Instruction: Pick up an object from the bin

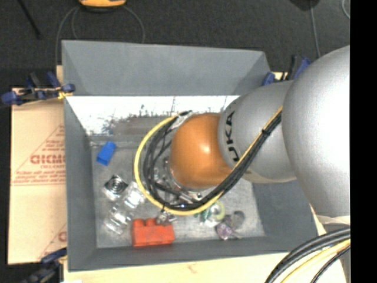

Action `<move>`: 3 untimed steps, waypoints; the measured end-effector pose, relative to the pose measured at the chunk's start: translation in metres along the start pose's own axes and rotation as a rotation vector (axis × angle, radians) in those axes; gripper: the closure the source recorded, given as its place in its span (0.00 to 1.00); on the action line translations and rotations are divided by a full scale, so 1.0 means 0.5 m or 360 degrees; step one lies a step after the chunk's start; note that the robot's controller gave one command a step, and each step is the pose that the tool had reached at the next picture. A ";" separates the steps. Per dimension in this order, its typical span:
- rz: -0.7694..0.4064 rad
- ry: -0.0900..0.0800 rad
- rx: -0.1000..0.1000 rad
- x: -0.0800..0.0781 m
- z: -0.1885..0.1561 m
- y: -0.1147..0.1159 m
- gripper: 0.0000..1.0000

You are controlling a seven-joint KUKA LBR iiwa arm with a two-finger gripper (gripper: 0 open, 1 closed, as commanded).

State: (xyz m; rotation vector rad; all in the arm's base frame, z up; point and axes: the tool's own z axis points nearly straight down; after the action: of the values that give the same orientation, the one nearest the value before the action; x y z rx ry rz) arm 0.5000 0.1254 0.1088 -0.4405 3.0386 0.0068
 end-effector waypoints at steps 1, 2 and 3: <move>-0.0125 -0.0013 0.0014 0.024 0.008 -0.083 0.00; -0.0875 0.0096 -0.0038 0.011 -0.071 0.014 0.00; -0.1035 0.0087 -0.0039 -0.094 -0.222 0.019 0.00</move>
Offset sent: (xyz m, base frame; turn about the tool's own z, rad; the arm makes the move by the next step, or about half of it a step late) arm -0.0229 -0.0726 -0.0227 -0.1042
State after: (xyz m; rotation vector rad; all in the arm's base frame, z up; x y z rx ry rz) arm 0.5345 0.1461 0.2227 -1.4149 2.7913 -0.0039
